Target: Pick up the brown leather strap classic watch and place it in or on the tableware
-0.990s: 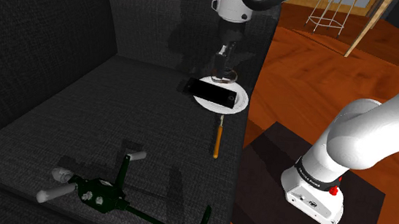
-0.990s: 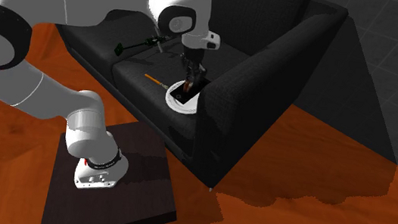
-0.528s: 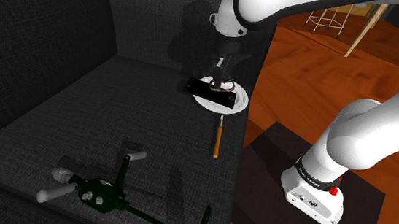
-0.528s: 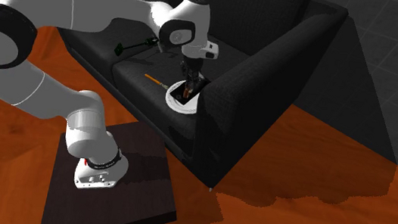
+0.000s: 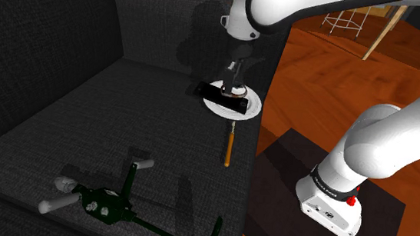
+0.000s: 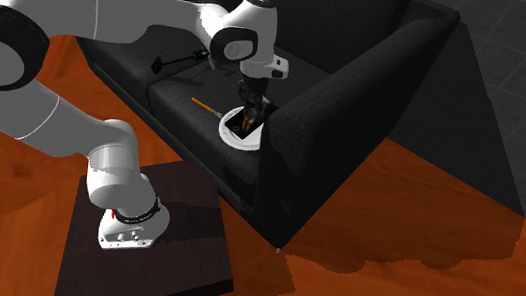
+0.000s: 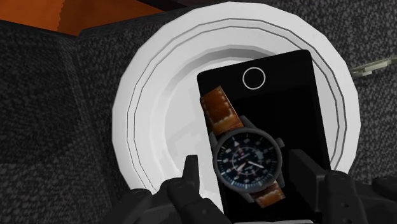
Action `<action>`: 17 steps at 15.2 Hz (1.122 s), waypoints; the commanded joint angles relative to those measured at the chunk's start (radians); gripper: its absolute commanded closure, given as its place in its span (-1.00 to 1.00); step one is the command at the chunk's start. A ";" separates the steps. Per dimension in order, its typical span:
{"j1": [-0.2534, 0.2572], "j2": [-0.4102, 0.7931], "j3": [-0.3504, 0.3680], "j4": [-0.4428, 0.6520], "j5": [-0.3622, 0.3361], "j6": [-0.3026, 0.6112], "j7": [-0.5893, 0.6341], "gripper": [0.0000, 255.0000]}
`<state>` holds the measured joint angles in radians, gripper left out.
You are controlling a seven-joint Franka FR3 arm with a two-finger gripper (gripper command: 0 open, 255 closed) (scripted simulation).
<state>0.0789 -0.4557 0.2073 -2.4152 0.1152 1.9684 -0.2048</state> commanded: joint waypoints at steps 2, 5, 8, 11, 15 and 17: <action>0.000 0.001 0.000 -0.001 0.000 0.001 0.000 -1.00; 0.000 0.001 0.000 -0.001 0.000 0.000 0.000 -1.00; -0.003 -0.017 -0.009 0.086 -0.005 -0.105 0.000 -1.00; -0.004 -0.020 -0.011 0.111 -0.007 -0.132 0.001 -1.00; -0.004 -0.019 -0.011 0.111 -0.007 -0.131 0.001 -1.00; -0.004 -0.019 -0.011 0.111 -0.007 -0.131 0.001 -1.00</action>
